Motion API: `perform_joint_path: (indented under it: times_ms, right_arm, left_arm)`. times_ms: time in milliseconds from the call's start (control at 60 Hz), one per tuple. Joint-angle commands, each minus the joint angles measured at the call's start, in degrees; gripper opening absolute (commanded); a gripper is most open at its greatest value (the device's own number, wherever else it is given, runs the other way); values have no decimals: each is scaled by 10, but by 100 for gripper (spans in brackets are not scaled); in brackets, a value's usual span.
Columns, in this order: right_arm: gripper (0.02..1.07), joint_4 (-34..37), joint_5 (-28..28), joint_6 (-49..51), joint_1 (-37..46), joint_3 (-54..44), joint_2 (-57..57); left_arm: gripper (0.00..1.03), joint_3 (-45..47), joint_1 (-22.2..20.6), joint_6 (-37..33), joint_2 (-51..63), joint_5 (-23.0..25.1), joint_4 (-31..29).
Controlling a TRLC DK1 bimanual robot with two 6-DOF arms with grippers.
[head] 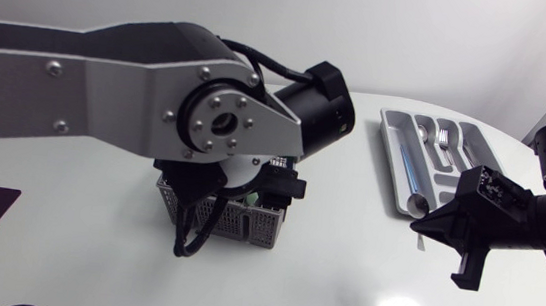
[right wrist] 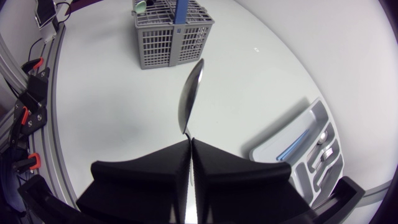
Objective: Unload the cutlery basket into the drawer organizer.
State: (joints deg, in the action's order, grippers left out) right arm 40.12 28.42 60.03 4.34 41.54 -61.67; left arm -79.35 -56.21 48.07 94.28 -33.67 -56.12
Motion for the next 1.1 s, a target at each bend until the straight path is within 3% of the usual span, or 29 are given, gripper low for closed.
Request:
perform_joint_path:
  times_ms: [0, 133, 400, 483, 817, 1083]
  right_arm:
    - [8, 0, -1, 27, 23, 9, -12]
    - [8, -3, 1, 49, 53, 8, -23]
    - [8, -31, -1, 76, 106, 12, -42]
    - [8, -51, -6, 104, 127, 9, -49]
    - [8, -61, -2, 218, 211, 57, -131]
    - [8, -152, -14, 307, 250, 75, -206]
  left_arm:
    - [95, -16, -10, 24, 20, -24, -9]
    - [91, -19, -16, 50, 42, -65, -6]
    - [91, -27, -13, 85, 65, -68, 7]
    - [86, -27, -10, 86, 64, -75, 28]
    - [86, -19, -3, 102, 71, -81, 44]
    - [86, -20, 0, 122, 74, -81, 44]
